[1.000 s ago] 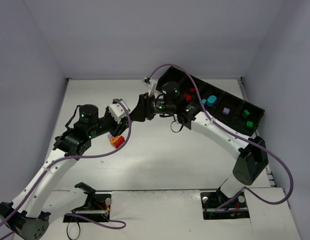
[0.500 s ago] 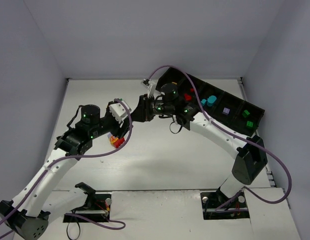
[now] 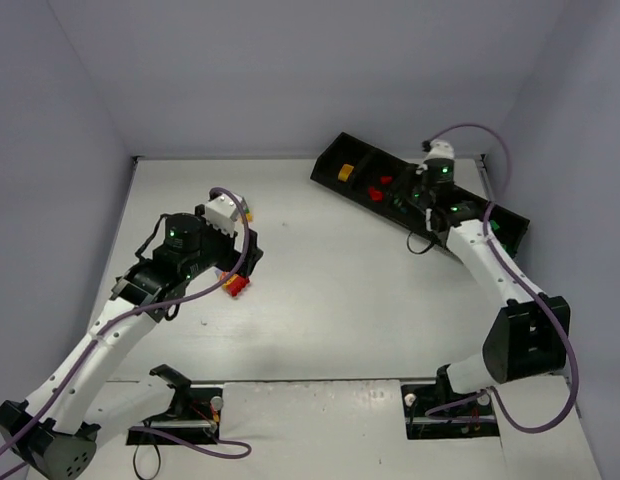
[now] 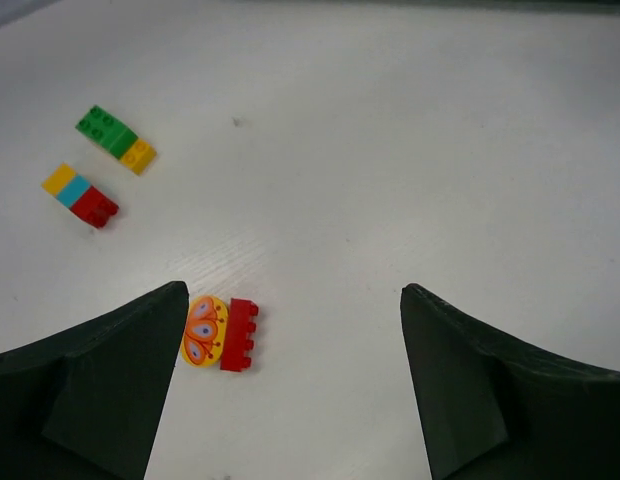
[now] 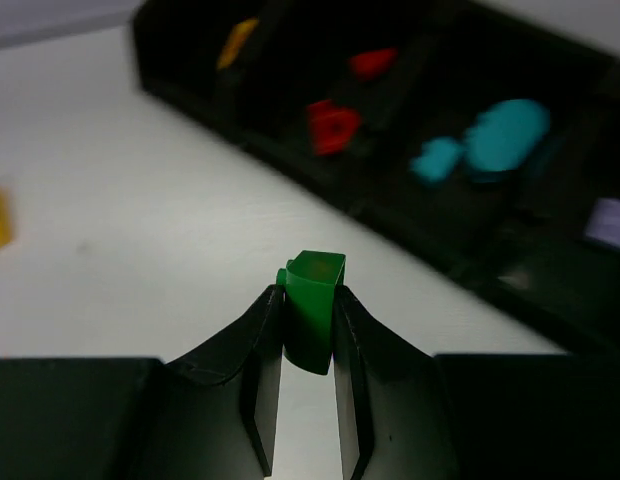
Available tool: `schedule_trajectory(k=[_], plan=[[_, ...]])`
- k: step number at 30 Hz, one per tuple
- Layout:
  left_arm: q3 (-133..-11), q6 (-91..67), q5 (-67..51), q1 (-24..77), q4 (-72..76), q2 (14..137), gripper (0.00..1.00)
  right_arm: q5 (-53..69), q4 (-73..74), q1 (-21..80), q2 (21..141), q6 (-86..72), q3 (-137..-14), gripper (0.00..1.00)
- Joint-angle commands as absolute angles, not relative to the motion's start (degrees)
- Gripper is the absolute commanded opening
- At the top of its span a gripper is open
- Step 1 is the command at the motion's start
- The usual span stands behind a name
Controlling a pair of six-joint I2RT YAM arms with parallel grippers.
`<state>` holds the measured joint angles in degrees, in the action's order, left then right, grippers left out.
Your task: Sort the legos into containers by color
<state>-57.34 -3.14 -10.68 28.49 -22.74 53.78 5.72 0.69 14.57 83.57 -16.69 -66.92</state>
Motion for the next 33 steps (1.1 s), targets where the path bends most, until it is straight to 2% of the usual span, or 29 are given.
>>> schedule_trajectory(k=[1,3,9,14,19,25,28,33], plan=[[-58.6,-12.3,-8.1,28.4,-23.5,53.5,0.81,-14.6,-0.3,7.8,79.9,-10.9,-66.9,0.0],[-58.8,-13.6,-8.4,28.4,-25.2,53.8,0.81,-19.2,-0.3,2.4,81.3,-9.9,-66.8,0.0],[-60.1,-17.5,-8.6,28.4,-28.4,54.6,0.82,-21.8,-0.3,-8.7,86.9,-10.1,-67.3,0.0],[-61.3,-18.5,-8.7,28.4,-30.1,56.2,0.82,-21.5,-0.5,-12.1,92.9,-10.6,-68.8,0.02],[-61.5,-19.9,-7.9,28.1,-30.5,57.9,0.82,-19.1,-0.5,-15.3,98.4,-10.8,-71.4,0.1],[-61.7,-21.9,-7.6,27.2,-31.7,60.6,0.82,-16.9,-0.7,-17.8,102.1,-10.5,-72.9,0.32],[-61.8,-22.8,-7.6,26.2,-31.8,61.7,0.82,-16.4,-0.6,-17.8,102.7,-10.5,-73.7,0.49],[-62.1,-24.5,-9.5,22.6,-32.8,63.2,0.82,-12.4,-0.4,-16.4,99.0,-11.8,-73.5,0.54]])
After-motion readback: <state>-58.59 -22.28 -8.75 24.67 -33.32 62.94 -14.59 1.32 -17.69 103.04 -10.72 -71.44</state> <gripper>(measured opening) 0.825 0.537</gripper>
